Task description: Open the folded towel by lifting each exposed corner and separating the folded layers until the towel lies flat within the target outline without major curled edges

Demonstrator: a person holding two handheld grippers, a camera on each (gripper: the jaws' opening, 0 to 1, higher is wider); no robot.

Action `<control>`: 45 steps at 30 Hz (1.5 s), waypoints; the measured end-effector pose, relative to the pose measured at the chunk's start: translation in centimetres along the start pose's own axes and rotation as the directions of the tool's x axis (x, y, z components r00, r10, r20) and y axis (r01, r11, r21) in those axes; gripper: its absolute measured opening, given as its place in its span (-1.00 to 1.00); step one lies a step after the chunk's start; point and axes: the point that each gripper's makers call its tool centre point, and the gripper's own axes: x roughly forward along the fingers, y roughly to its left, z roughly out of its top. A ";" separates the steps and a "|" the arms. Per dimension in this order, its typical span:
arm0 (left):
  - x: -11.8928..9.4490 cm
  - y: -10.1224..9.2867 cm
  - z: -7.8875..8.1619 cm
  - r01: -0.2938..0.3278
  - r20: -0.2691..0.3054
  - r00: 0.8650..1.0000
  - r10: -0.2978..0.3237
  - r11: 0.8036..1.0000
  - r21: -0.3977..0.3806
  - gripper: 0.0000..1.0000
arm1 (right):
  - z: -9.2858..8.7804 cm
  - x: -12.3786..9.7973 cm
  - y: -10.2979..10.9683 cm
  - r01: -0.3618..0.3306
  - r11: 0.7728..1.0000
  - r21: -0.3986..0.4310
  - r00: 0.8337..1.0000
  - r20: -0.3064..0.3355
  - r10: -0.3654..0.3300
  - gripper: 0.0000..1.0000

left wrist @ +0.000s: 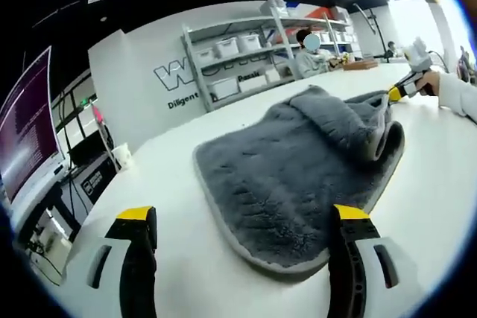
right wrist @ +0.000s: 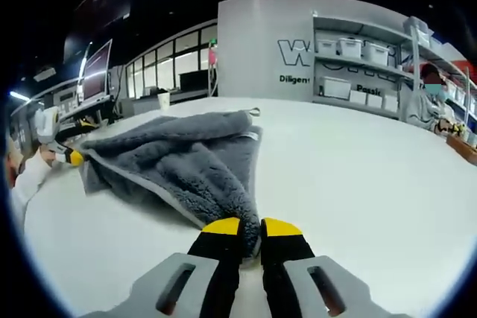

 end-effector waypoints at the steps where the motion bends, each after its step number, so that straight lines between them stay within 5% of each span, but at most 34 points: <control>1: 0.0 0.0 0.0 0.000 0.000 1.000 0.000 1.000 0.000 0.88 | -0.1 -0.2 -0.1 0.004 1.000 0.005 1.000 0.001 -0.004 -0.93; 26: 0.1 0.0 0.0 0.003 0.000 1.000 -0.003 1.000 -0.005 0.87 | -1.1 -2.9 -5.8 0.120 0.991 0.058 0.993 0.011 -0.121 -0.94; 45: 0.2 0.1 -0.1 0.004 0.000 1.000 -0.004 1.000 -0.017 0.87 | -2.7 -6.4 -9.3 0.242 0.964 0.107 0.969 0.017 -0.245 -0.94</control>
